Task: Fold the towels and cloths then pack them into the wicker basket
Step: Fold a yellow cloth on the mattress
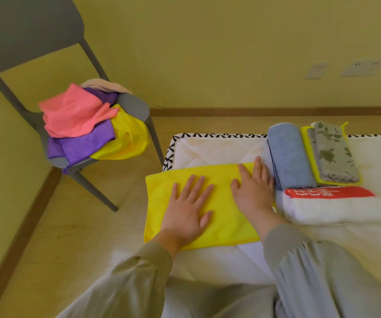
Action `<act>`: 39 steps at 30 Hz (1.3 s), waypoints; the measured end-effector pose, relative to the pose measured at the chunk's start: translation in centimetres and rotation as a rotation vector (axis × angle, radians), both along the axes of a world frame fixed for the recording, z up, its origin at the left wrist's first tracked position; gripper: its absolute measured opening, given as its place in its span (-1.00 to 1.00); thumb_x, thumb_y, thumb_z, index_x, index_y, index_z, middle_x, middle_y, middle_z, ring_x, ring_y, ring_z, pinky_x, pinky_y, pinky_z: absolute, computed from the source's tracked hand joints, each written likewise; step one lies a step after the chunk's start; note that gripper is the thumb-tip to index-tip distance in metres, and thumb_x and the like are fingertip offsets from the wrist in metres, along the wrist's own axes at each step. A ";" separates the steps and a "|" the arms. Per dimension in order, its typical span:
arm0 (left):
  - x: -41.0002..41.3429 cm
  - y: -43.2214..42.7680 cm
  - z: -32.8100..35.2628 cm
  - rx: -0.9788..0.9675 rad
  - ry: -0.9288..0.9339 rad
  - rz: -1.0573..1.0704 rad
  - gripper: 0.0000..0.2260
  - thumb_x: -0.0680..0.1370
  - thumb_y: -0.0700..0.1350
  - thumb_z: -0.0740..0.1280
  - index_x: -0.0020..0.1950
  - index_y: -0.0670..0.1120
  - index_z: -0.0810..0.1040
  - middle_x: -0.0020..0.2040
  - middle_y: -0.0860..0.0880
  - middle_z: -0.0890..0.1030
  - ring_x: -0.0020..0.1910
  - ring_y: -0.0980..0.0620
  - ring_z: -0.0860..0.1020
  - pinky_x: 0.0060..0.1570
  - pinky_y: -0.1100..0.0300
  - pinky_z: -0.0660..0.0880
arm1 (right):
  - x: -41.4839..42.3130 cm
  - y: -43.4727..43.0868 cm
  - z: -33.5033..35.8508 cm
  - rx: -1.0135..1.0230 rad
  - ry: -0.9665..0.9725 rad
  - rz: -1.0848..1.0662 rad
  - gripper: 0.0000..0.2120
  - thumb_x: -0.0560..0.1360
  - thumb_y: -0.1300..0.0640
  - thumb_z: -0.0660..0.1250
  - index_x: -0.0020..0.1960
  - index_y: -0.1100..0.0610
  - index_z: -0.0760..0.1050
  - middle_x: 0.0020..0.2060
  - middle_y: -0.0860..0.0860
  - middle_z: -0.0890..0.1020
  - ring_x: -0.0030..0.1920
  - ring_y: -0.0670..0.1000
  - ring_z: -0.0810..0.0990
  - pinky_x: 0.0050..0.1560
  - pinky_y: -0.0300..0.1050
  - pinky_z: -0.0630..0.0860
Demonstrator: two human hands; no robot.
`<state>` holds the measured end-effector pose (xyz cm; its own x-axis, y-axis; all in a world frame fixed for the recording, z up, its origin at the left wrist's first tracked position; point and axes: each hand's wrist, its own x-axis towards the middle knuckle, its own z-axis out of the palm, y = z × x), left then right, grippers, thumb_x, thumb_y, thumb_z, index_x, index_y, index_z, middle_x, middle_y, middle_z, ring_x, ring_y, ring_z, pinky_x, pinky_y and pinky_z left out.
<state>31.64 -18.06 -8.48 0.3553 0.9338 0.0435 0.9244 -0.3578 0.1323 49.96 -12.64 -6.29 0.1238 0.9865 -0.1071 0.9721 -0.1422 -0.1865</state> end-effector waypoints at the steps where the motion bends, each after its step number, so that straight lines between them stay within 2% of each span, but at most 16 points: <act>1: 0.0 0.1 0.0 -0.030 0.011 0.017 -0.41 0.54 0.25 -0.06 0.55 0.08 0.07 0.57 -0.03 0.04 0.54 -0.09 -0.09 0.43 -0.24 -0.01 | -0.2 0.1 0.3 0.000 0.017 -0.020 -0.43 0.57 -0.09 0.09 0.53 0.00 0.05 0.54 0.12 -0.11 0.52 0.17 -0.04 0.46 0.13 0.01; 4: 0.1 0.4 0.1 -0.103 0.076 0.076 -0.36 0.50 0.29 -0.20 0.55 0.12 -0.16 0.56 0.00 -0.20 0.50 -0.05 -0.32 0.44 -0.17 -0.25 | -0.9 0.6 1.1 0.002 0.056 -0.102 -0.29 0.52 -0.09 0.21 0.54 0.09 -0.02 0.53 0.17 -0.03 0.49 0.19 0.06 0.41 0.11 0.14; 8: 0.3 0.3 0.3 -0.119 0.099 0.078 -0.37 0.50 0.28 -0.20 0.55 0.13 -0.20 0.56 0.00 -0.23 0.49 -0.05 -0.35 0.43 -0.16 -0.28 | -0.7 1.5 2.0 -0.017 0.110 -0.192 -0.15 0.41 -0.13 0.37 0.51 0.08 -0.02 0.37 0.19 0.27 0.36 0.20 0.26 0.26 0.07 0.31; 12: 0.3 0.4 0.2 -0.126 0.121 0.082 -0.37 0.51 0.28 -0.21 0.54 0.13 -0.23 0.56 0.00 -0.24 0.49 -0.05 -0.35 0.43 -0.16 -0.28 | -0.6 1.7 2.5 -0.049 0.211 -0.270 -0.13 0.38 -0.09 0.43 0.50 0.06 -0.01 0.30 0.17 0.33 0.19 0.21 0.47 -0.02 -0.01 0.45; 14: 0.4 0.4 0.2 -0.134 0.126 0.083 -0.37 0.50 0.28 -0.22 0.54 0.13 -0.24 0.56 -0.01 -0.23 0.50 -0.06 -0.33 0.43 -0.17 -0.27 | -0.7 1.8 2.7 -0.031 0.295 -0.325 -0.16 0.39 -0.06 0.42 0.49 0.08 0.01 0.29 0.17 0.34 0.15 0.23 0.49 -0.12 -0.04 0.42; 18: 0.3 0.4 0.1 -0.144 0.139 0.089 -0.37 0.49 0.28 -0.24 0.54 0.12 -0.25 0.56 -0.01 -0.23 0.52 -0.08 -0.29 0.44 -0.18 -0.25 | -0.9 2.3 2.9 -0.009 0.531 -0.446 -0.23 0.39 0.02 0.39 0.48 0.12 0.08 0.31 0.20 0.33 0.20 0.26 0.45 0.03 0.03 0.48; 20: 0.3 0.4 0.1 -0.145 0.134 0.091 -0.36 0.49 0.28 -0.24 0.54 0.13 -0.25 0.57 -0.01 -0.22 0.53 -0.08 -0.28 0.44 -0.18 -0.25 | -1.0 2.4 3.4 0.034 0.627 -0.438 -0.29 0.42 0.13 0.37 0.48 0.12 0.11 0.34 0.18 0.31 0.21 0.21 0.43 -0.02 -0.07 0.43; 23: 0.4 0.5 0.2 -0.147 0.129 0.095 -0.36 0.48 0.28 -0.26 0.54 0.13 -0.24 0.57 -0.01 -0.22 0.53 -0.08 -0.28 0.45 -0.17 -0.24 | -1.1 2.4 4.5 0.111 0.692 -0.379 -0.33 0.46 0.25 0.33 0.49 0.11 0.12 0.37 0.14 0.28 0.23 0.13 0.42 -0.07 -0.22 0.28; 25: 0.4 0.5 0.1 -0.148 0.130 0.094 -0.36 0.49 0.28 -0.25 0.54 0.13 -0.25 0.56 -0.01 -0.23 0.52 -0.08 -0.29 0.45 -0.17 -0.24 | -1.3 2.4 5.0 0.132 0.729 -0.390 -0.33 0.47 0.28 0.31 0.50 0.13 0.10 0.35 0.14 0.33 0.23 0.11 0.43 -0.07 -0.24 0.27; 27: 0.4 0.4 0.2 -0.143 0.128 0.091 -0.37 0.49 0.28 -0.24 0.54 0.12 -0.25 0.56 -0.01 -0.23 0.52 -0.07 -0.29 0.45 -0.16 -0.24 | -1.2 2.5 5.0 0.077 0.709 -0.397 -0.34 0.46 0.27 0.31 0.48 0.19 0.11 0.22 0.15 0.47 0.08 0.13 0.49 -0.12 -0.18 0.33; 29: 0.4 0.4 0.2 -0.146 0.130 0.090 -0.37 0.49 0.28 -0.24 0.54 0.12 -0.25 0.56 -0.01 -0.23 0.52 -0.07 -0.29 0.45 -0.16 -0.24 | -1.0 2.5 4.8 -0.009 0.617 -0.393 -0.51 0.46 0.23 0.32 0.34 0.26 0.27 -0.01 0.13 0.54 -0.09 0.14 0.49 -0.23 -0.12 0.35; 31: 0.5 0.4 0.2 -0.147 0.125 0.091 -0.37 0.49 0.28 -0.25 0.54 0.12 -0.25 0.56 -0.01 -0.23 0.52 -0.07 -0.30 0.45 -0.16 -0.25 | -0.4 2.4 4.4 -0.044 0.521 -0.365 -0.86 0.45 0.23 0.32 -0.05 0.26 0.42 -0.23 0.08 0.49 -0.19 0.16 0.48 -0.37 -0.15 0.30; 32: 0.5 0.4 0.2 -0.147 0.127 0.090 -0.37 0.49 0.28 -0.26 0.53 0.13 -0.26 0.56 -0.01 -0.24 0.52 -0.07 -0.30 0.45 -0.16 -0.25 | -0.2 2.4 4.2 -0.043 0.511 -0.355 -0.86 0.44 0.25 0.31 -0.25 0.22 0.37 -0.35 0.06 0.43 -0.26 0.15 0.45 -0.44 -0.16 0.23; 34: 0.4 0.4 0.1 -0.157 0.137 0.087 -0.37 0.48 0.28 -0.29 0.53 0.12 -0.28 0.55 0.00 -0.26 0.52 -0.07 -0.31 0.45 -0.16 -0.25 | -0.1 2.4 4.0 -0.032 0.522 -0.332 -0.67 0.42 0.29 0.29 -0.42 0.14 0.20 -0.48 0.03 0.30 -0.43 0.08 0.32 -0.50 -0.16 0.10; 36: 0.4 0.6 0.1 -0.176 0.143 0.088 -0.36 0.47 0.28 -0.31 0.53 0.12 -0.27 0.56 -0.01 -0.25 0.52 -0.08 -0.30 0.46 -0.16 -0.25 | -0.2 2.2 4.1 0.017 0.567 -0.307 -0.60 0.41 0.29 0.29 -0.46 0.11 0.15 -0.52 0.02 0.25 -0.48 0.02 0.21 -0.48 -0.15 0.05; 39: 0.5 0.7 0.5 -0.227 0.148 0.089 -0.40 0.55 0.27 -0.20 0.54 0.12 -0.23 0.56 -0.01 -0.24 0.53 -0.07 -0.28 0.46 -0.15 -0.25 | -0.5 1.7 4.8 0.072 0.600 -0.227 -0.58 0.47 0.21 0.32 -0.44 0.10 0.17 -0.51 0.01 0.28 -0.47 0.00 0.24 -0.46 -0.12 0.07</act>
<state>32.18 -17.33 -7.94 0.2582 0.9416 -0.2160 0.9661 -0.2510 0.0609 49.45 -10.94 -1.49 0.2693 0.9501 -0.1576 0.6430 -0.2992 -0.7050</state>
